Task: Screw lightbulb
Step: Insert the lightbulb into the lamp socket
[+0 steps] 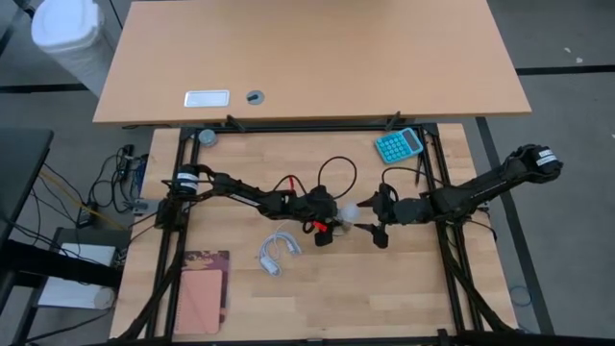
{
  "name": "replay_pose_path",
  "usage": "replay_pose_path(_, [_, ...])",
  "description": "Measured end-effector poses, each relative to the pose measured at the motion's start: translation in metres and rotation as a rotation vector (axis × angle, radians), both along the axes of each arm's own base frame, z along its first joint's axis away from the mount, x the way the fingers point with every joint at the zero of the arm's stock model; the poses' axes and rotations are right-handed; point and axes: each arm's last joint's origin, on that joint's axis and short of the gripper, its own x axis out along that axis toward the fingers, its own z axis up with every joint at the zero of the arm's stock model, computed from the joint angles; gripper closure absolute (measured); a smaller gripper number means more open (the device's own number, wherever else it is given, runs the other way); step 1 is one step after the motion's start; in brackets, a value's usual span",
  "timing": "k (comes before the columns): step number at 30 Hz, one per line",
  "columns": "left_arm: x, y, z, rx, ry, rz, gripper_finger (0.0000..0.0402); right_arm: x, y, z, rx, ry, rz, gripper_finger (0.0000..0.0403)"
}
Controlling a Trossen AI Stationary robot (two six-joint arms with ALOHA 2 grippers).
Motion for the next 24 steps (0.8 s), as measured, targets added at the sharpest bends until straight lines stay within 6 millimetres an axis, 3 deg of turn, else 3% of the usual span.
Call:
replay_pose_path(7, [0.0, 0.0, 0.0, 0.0, 0.0, 0.0, 0.0186, 0.006, -0.004, 0.011, -0.04, -0.007, -0.003, 0.0096])
replay_pose_path(24, [0.0, 0.0, 0.0, 0.0, -0.003, 0.0, 0.0186, 0.009, -0.011, 0.015, -0.035, -0.035, 0.016, 0.0096])
